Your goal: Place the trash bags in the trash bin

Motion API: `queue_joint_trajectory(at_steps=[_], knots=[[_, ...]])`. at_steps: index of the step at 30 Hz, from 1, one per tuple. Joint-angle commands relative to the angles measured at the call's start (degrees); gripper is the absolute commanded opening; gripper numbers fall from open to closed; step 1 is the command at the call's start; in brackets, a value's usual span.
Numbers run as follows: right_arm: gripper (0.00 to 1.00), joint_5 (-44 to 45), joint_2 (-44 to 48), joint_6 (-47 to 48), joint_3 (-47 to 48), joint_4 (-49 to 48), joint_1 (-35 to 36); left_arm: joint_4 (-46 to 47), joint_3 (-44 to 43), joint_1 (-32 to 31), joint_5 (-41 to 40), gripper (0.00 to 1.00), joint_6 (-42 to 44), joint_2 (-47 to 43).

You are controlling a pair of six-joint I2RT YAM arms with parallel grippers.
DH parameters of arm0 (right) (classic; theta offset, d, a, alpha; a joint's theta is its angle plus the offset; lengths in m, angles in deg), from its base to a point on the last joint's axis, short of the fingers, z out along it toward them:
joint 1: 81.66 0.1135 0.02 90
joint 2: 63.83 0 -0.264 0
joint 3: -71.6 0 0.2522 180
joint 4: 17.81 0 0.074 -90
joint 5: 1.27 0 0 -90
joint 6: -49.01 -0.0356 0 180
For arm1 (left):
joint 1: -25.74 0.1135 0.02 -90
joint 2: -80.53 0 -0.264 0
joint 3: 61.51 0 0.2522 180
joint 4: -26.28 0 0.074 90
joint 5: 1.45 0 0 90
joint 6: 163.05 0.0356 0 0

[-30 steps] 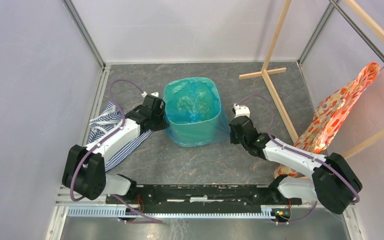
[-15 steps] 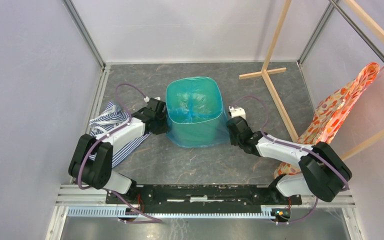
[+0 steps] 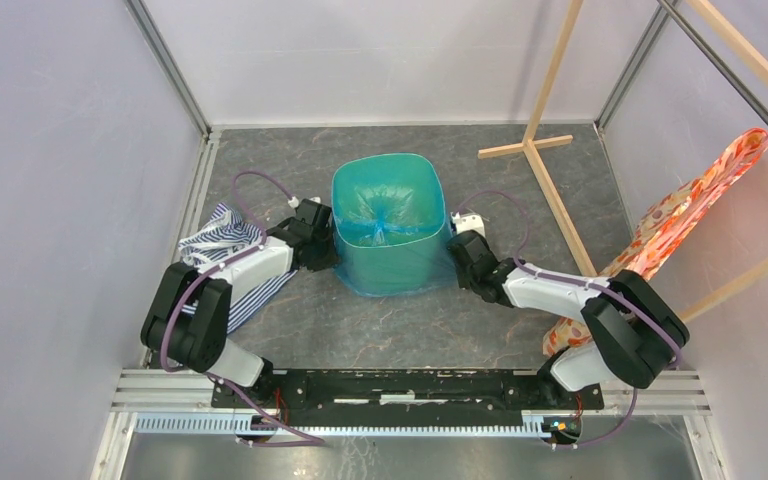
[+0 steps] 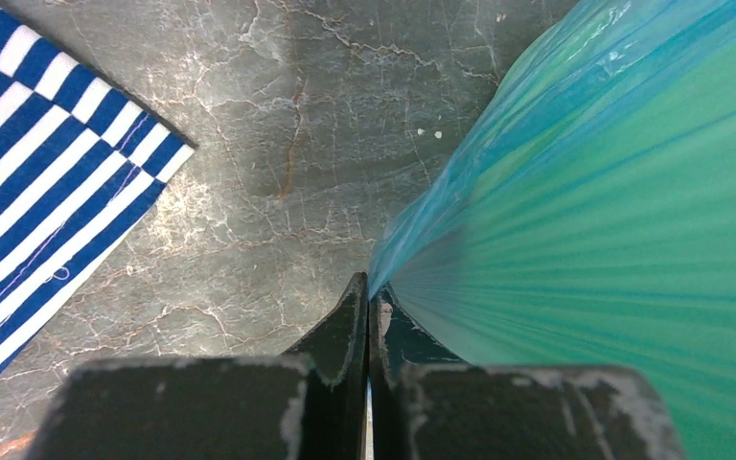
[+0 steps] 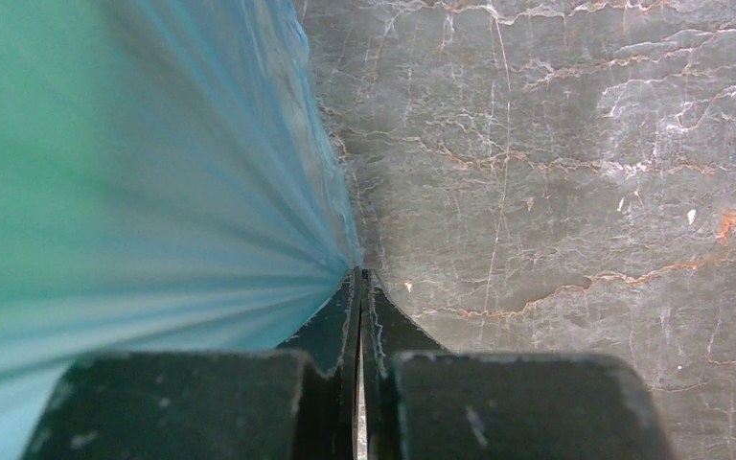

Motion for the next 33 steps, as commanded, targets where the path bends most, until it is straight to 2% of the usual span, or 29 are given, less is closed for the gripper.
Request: queue_joint_trajectory(at_steps=[1,10,13,16,18,24,26,33], knots=[[0.0,1.4,-0.7,1.1,2.1,0.3,-0.6,0.2,1.6,0.4,-2.0,0.02,-1.7,1.7],[0.0,-0.5,-0.1,1.7,3.0,1.6,-2.6,1.0,2.7,0.7,-1.9,0.03,-1.7,2.9],[0.0,-1.2,0.5,1.9,3.6,2.5,-2.8,1.8,3.6,0.9,-0.9,0.09,-2.0,2.7],[0.03,-1.4,1.8,2.0,4.7,3.9,-2.8,2.1,4.5,1.1,-0.3,0.2,-2.4,1.4],[0.07,-1.7,2.5,2.0,5.4,5.1,-2.8,1.9,4.6,1.3,0.1,0.25,-2.4,0.5],[0.32,-3.7,7.1,1.9,6.5,8.3,-2.8,1.7,5.5,2.2,1.2,0.42,-2.7,-4.3],[0.37,-3.1,8.4,2.1,7.5,9.9,-2.8,1.3,6.2,2.4,1.3,0.48,-2.8,-7.1],[0.53,1.1,14.4,2.1,13.7,16.5,-2.8,-3.5,4.6,2.9,0.0,0.59,-1.1,-13.3]])
